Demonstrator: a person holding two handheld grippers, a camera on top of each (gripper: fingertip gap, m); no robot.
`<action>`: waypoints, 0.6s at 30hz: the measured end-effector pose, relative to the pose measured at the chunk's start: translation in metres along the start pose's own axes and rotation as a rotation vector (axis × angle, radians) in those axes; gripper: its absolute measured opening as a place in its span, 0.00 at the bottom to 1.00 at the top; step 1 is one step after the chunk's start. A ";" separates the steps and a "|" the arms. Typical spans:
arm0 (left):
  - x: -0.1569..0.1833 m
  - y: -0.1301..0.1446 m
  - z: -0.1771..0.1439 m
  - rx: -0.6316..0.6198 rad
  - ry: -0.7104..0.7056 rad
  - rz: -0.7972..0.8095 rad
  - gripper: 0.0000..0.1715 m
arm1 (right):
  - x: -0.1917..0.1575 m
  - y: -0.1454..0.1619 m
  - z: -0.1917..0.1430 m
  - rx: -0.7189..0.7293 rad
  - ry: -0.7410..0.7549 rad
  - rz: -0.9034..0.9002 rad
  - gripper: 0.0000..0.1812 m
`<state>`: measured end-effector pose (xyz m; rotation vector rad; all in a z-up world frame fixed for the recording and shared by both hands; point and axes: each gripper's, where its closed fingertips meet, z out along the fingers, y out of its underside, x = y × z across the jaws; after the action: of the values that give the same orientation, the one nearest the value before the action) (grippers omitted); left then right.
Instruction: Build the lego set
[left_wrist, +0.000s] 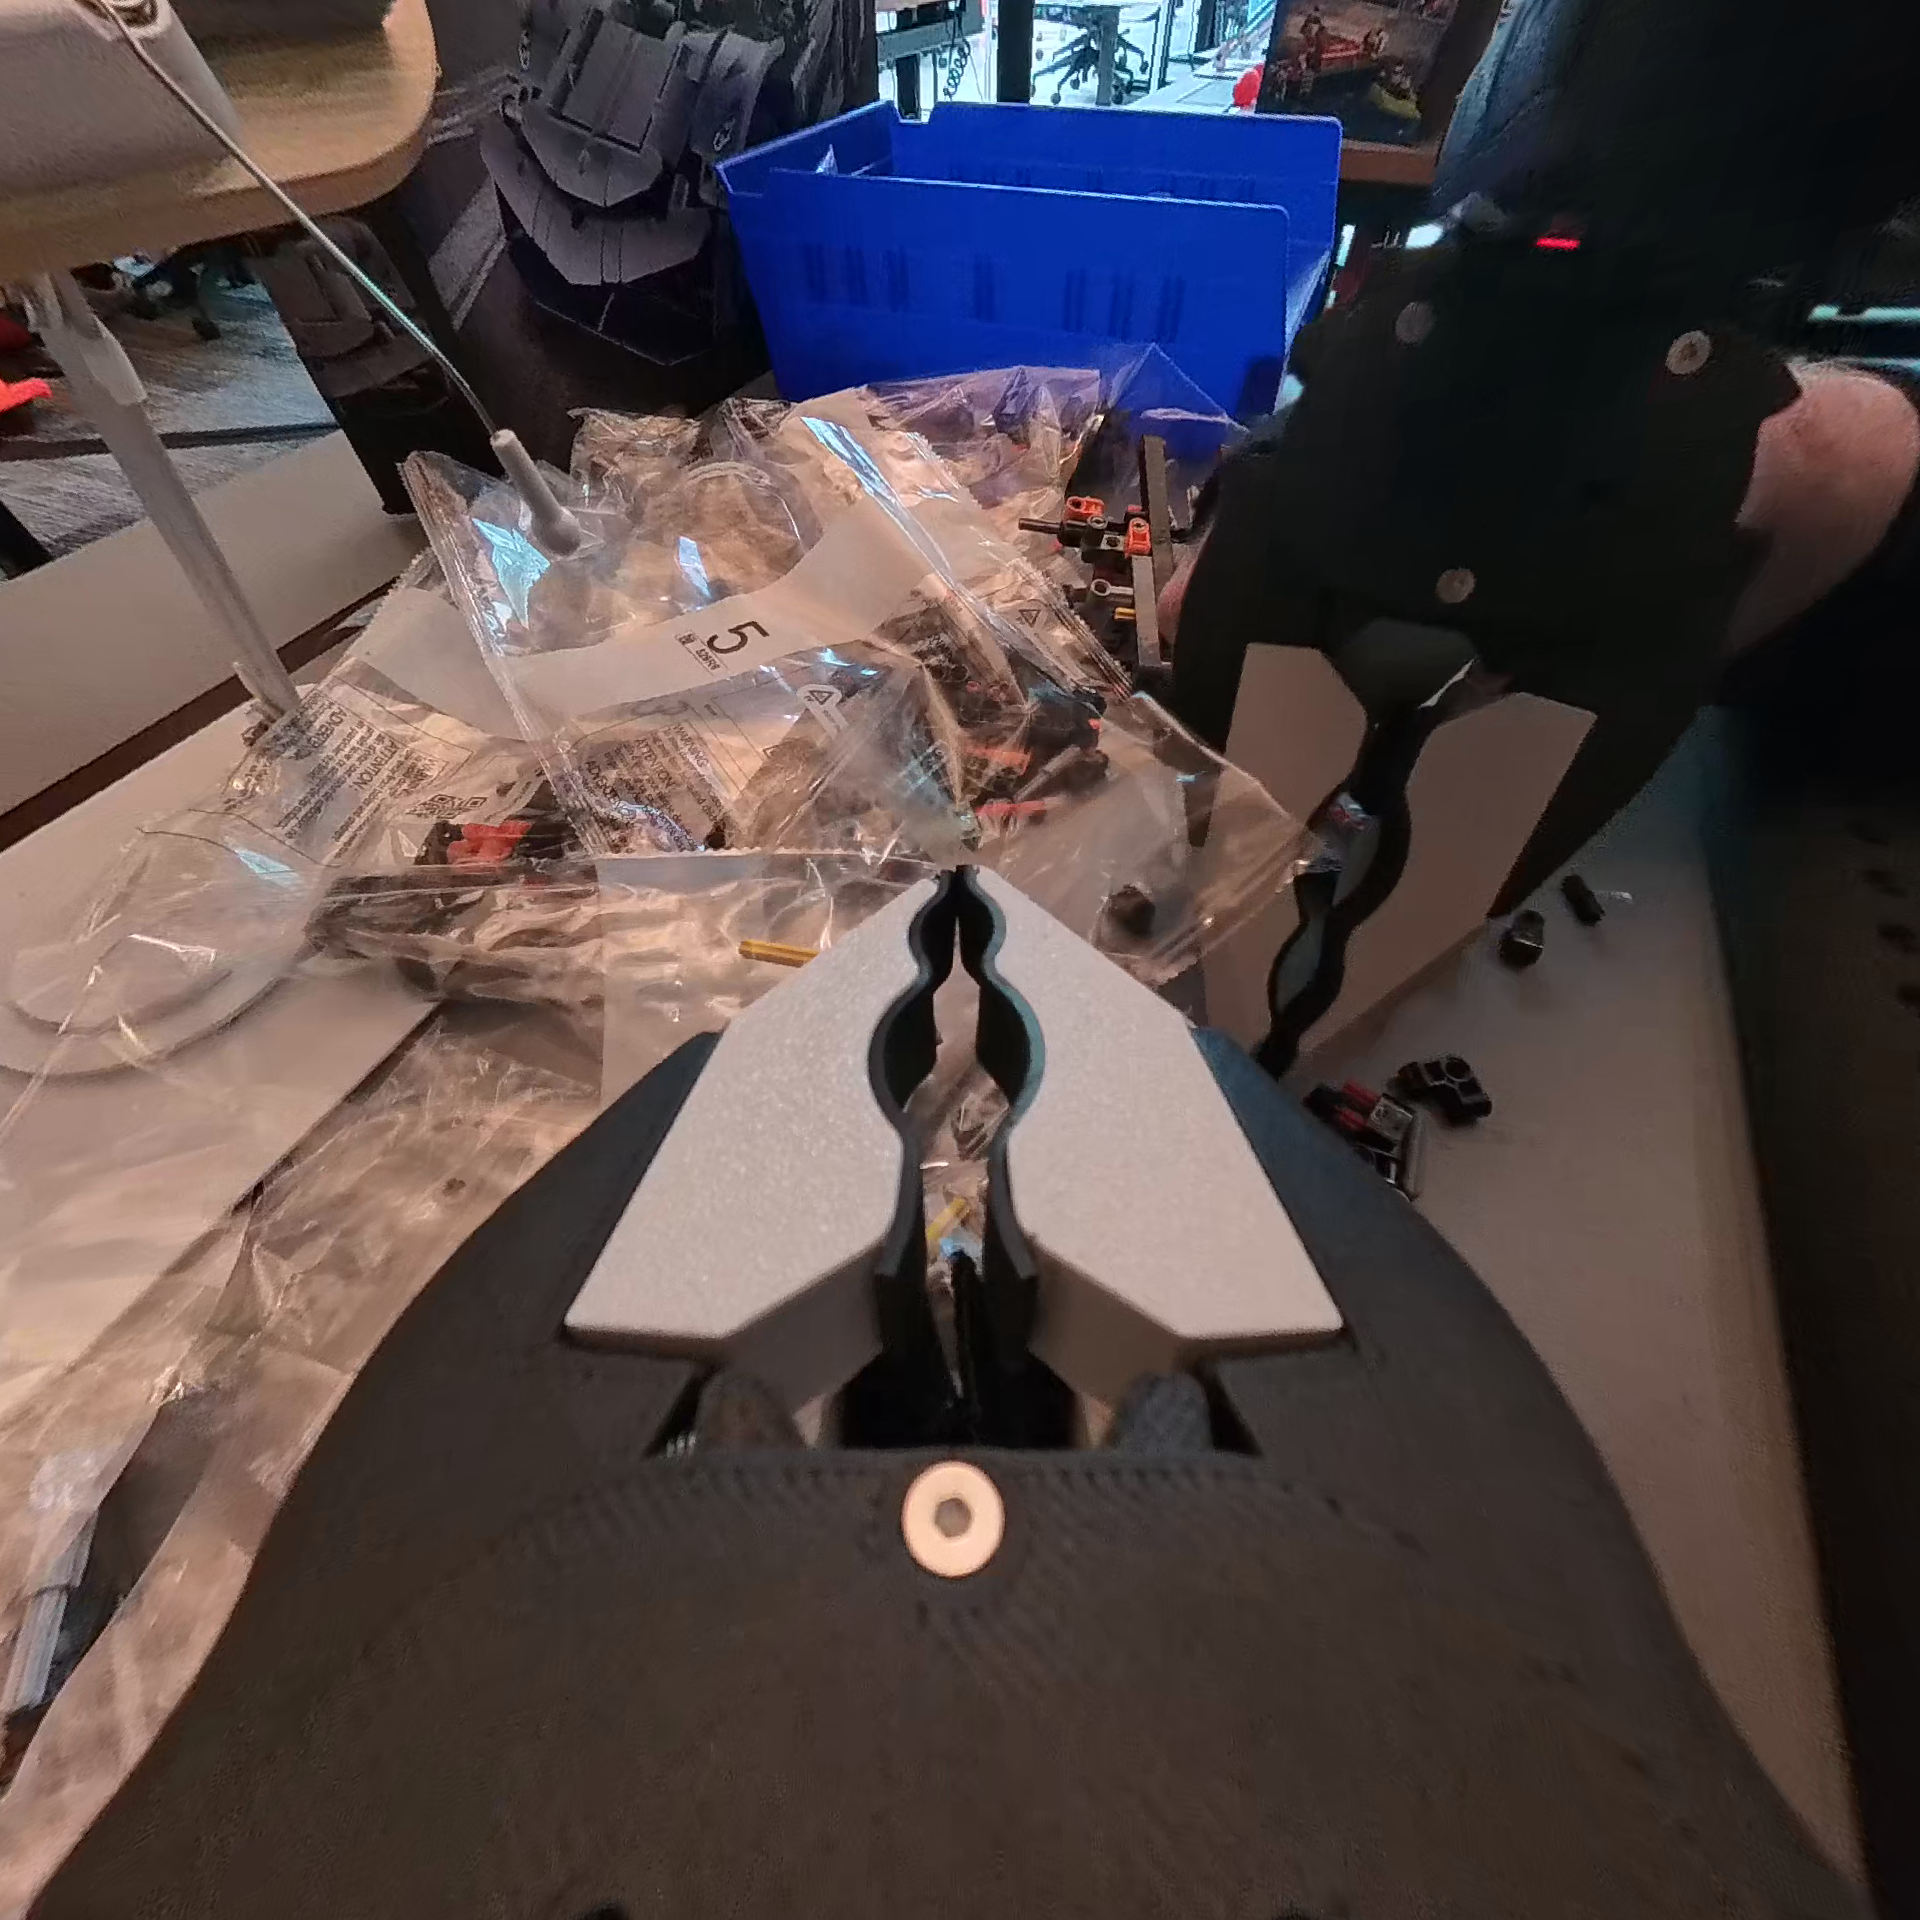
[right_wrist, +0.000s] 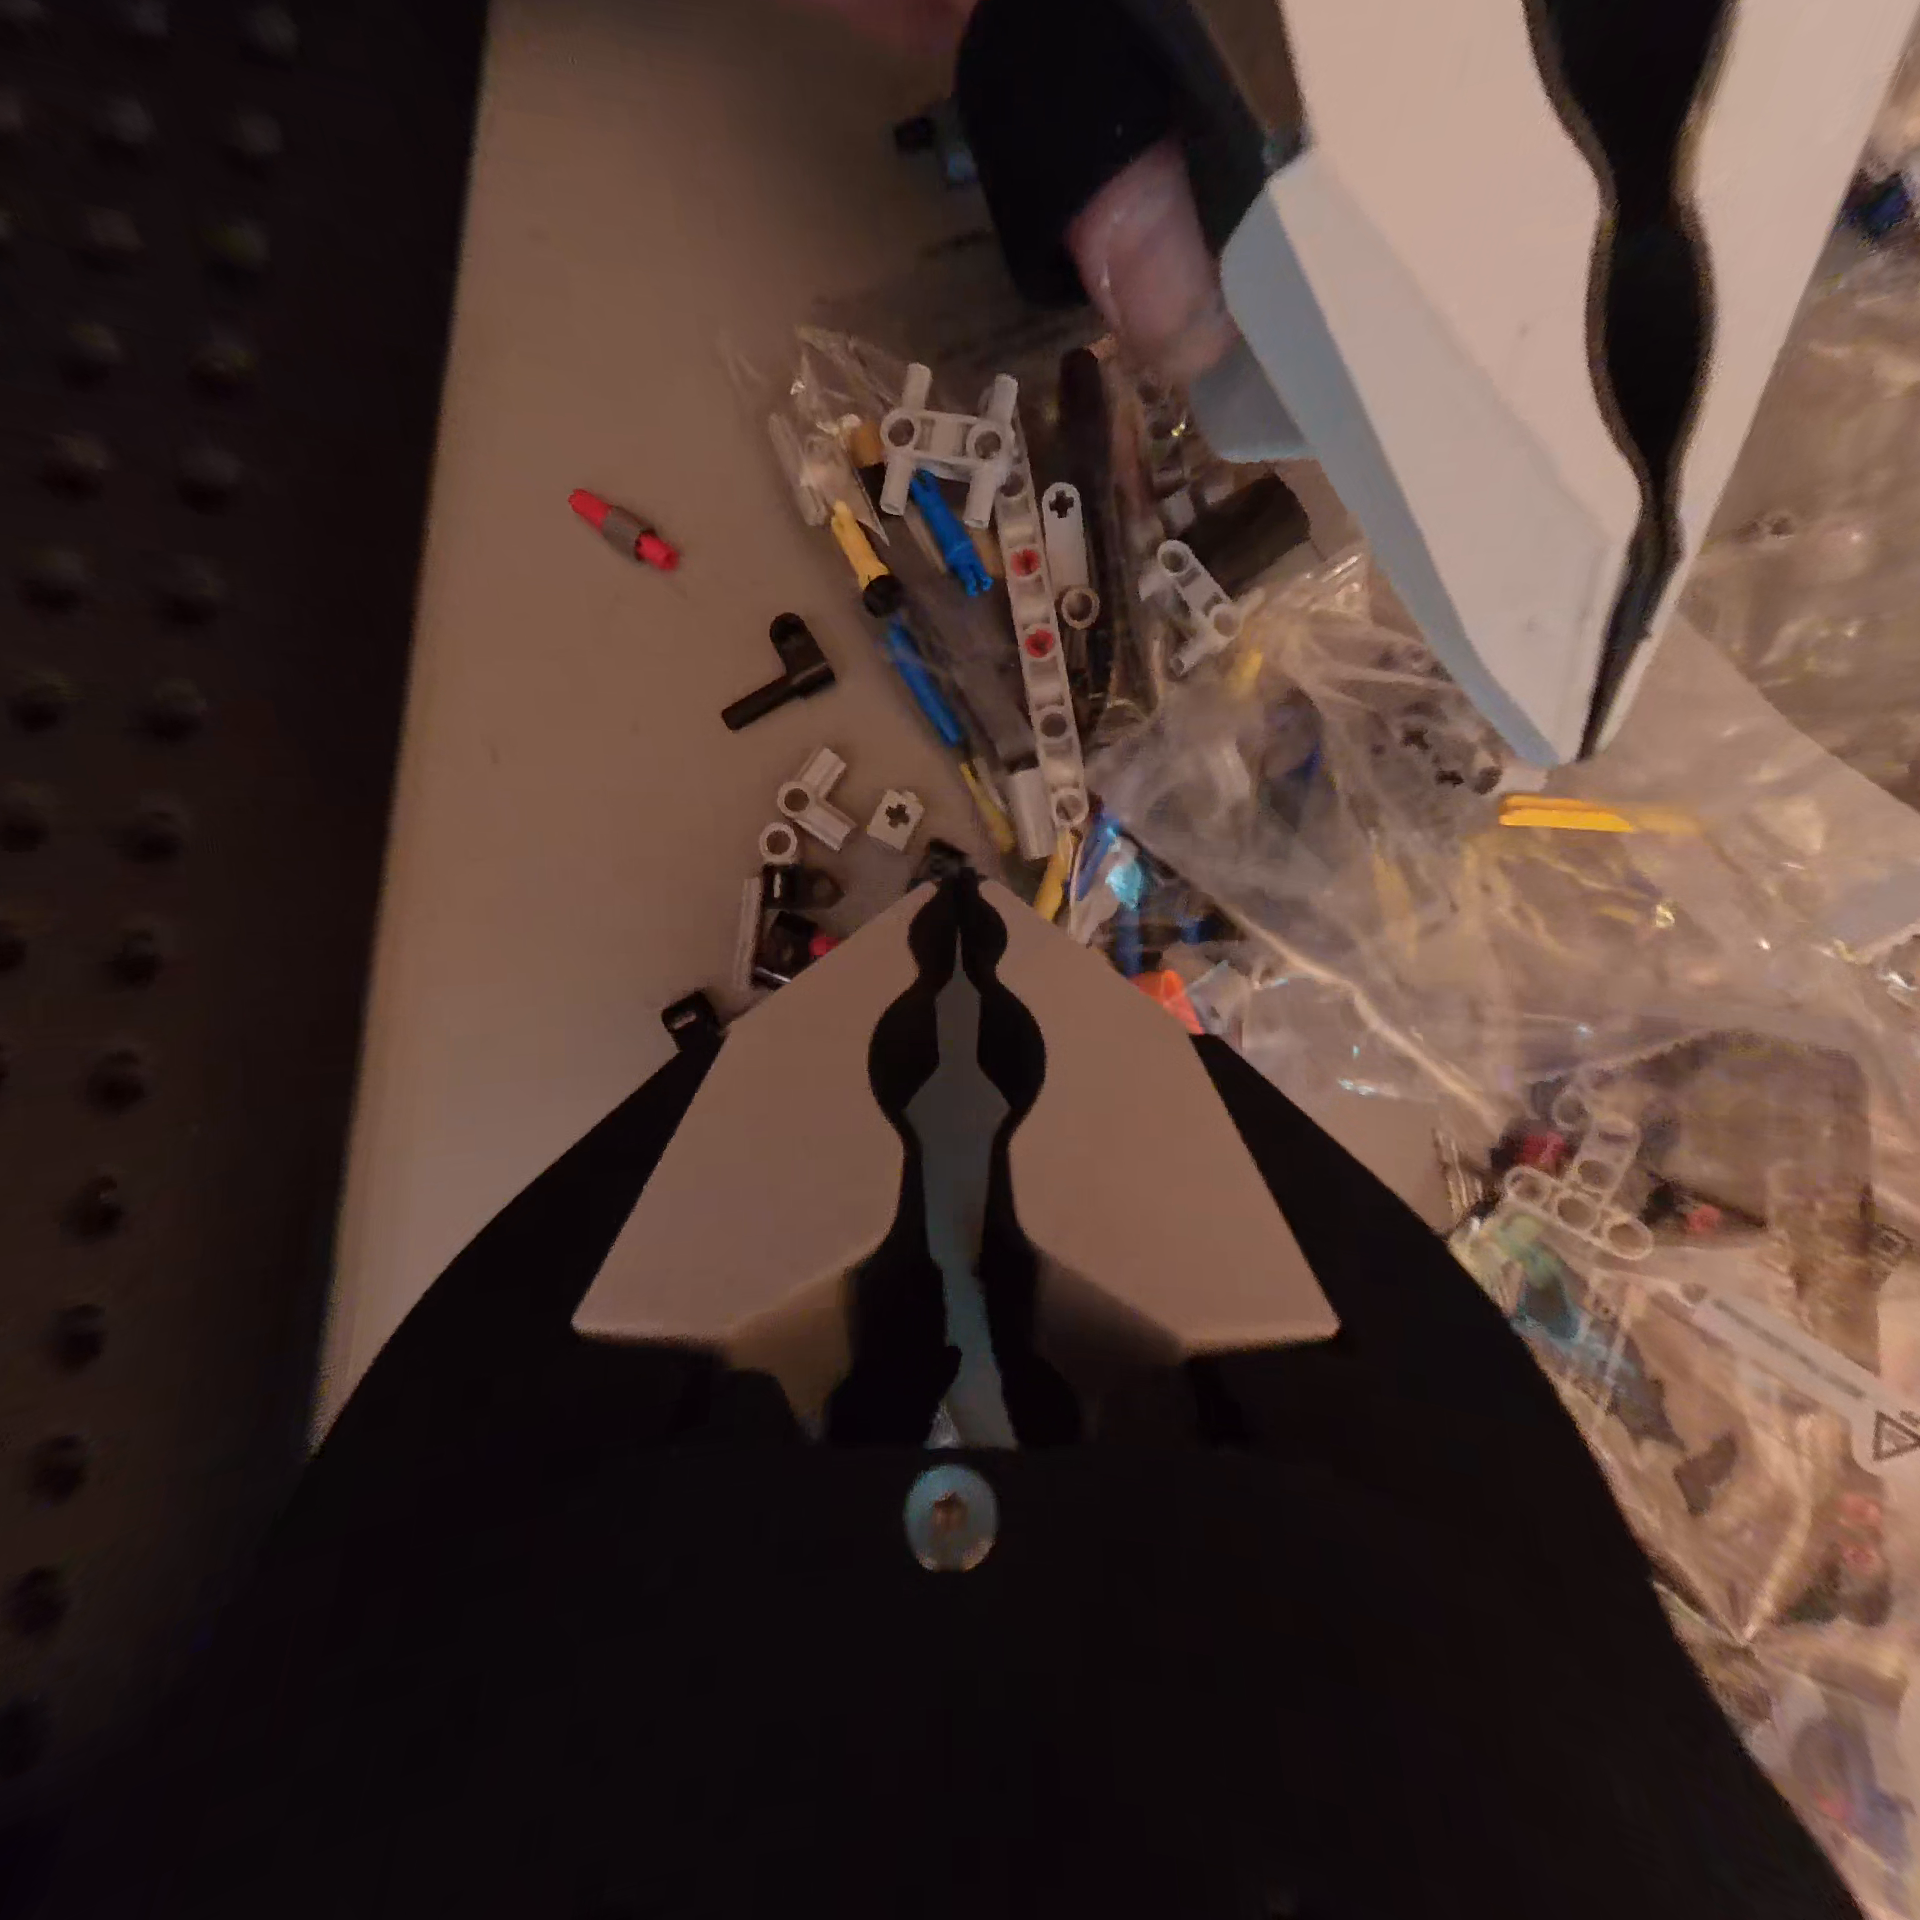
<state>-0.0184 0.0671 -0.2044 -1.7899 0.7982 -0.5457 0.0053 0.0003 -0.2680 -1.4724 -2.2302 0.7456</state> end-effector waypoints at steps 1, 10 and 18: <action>0.000 0.000 0.000 0.001 -0.001 -0.001 0.00 | 0.000 0.000 -0.001 0.006 -0.001 0.003 0.00; 0.000 0.000 0.000 -0.001 0.000 0.001 0.00 | -0.003 -0.001 0.001 0.004 -0.022 0.013 0.05; 0.000 0.000 0.000 -0.002 0.001 0.001 0.00 | -0.008 -0.002 0.003 -0.001 -0.042 0.010 0.02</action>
<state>-0.0182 0.0670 -0.2047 -1.7907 0.8005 -0.5450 0.0057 -0.0083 -0.2694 -1.4829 -2.2553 0.7862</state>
